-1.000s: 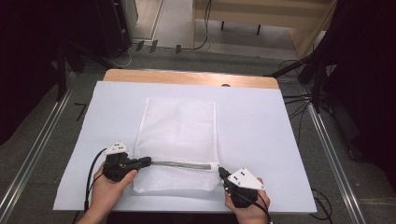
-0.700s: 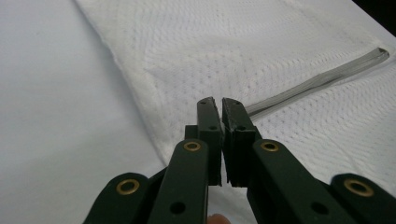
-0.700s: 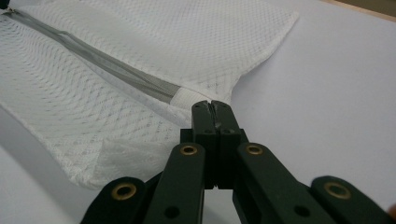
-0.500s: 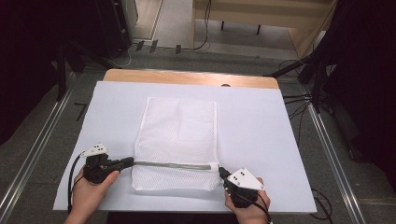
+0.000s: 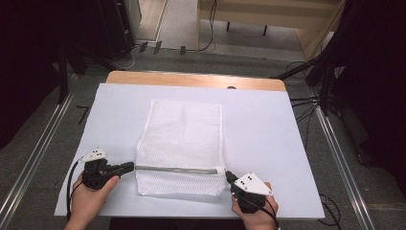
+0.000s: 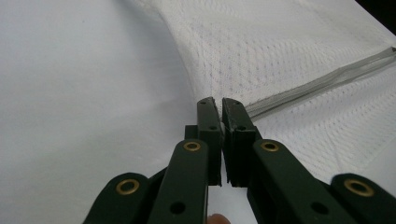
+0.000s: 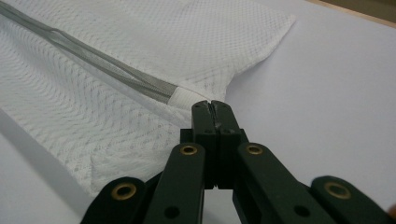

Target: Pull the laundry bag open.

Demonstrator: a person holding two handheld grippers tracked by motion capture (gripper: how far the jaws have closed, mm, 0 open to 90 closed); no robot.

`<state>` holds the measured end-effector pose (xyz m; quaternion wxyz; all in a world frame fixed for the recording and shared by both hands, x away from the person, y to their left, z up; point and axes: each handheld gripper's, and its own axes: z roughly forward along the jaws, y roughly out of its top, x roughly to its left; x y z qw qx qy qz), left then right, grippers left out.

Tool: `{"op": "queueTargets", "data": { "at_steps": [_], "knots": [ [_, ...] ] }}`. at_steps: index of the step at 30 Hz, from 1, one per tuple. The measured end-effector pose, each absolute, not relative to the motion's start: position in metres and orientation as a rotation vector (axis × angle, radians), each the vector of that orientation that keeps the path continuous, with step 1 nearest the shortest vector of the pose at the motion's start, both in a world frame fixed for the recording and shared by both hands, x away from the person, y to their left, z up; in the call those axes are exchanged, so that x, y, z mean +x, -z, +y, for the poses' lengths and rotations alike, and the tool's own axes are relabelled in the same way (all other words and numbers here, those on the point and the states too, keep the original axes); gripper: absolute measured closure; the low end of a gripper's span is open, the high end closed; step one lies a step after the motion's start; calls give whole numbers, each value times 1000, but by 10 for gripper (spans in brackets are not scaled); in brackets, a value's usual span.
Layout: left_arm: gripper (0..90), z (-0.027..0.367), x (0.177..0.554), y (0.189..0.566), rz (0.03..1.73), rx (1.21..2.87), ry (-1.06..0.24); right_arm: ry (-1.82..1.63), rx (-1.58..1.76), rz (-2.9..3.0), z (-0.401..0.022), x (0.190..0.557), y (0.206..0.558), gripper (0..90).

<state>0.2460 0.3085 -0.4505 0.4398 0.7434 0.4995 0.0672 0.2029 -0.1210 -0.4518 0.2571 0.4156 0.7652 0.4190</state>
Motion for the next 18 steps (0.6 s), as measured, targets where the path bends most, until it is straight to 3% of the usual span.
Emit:
{"op": "queueTargets", "data": {
  "at_steps": [1,4,5,6,7,8,9,12,16,17,18],
  "knots": [
    [874,308,245,450,1212,1847,-161,-1139,1130,2074,-121,203,452,900],
    [546,309,241,447,1155,1819,-224,-1184,1137,2069,-125,204,452,900],
    [546,309,240,445,1143,1792,-298,-1202,1127,2069,-126,204,452,900],
    [377,309,239,444,1143,1779,-325,-1211,1127,2069,-127,203,451,900],
    [309,310,238,444,1143,1765,-346,-1217,1122,2072,-128,202,451,900],
    [309,311,238,443,1153,1751,-358,-1217,1122,2072,-128,202,451,900],
    [216,313,238,443,1158,1727,-371,-1229,1110,2082,-127,202,451,900],
    [130,314,238,442,1178,1719,-394,-1249,1102,2091,-127,202,452,890],
    [98,316,234,439,1177,1716,-450,-1274,1108,2108,-125,205,456,430],
    [98,318,232,438,1146,1707,-444,-1274,1108,2108,-125,205,456,430],
    [69,321,231,437,1120,1691,-419,-1262,1128,2110,-125,206,456,331]
  ]
}}
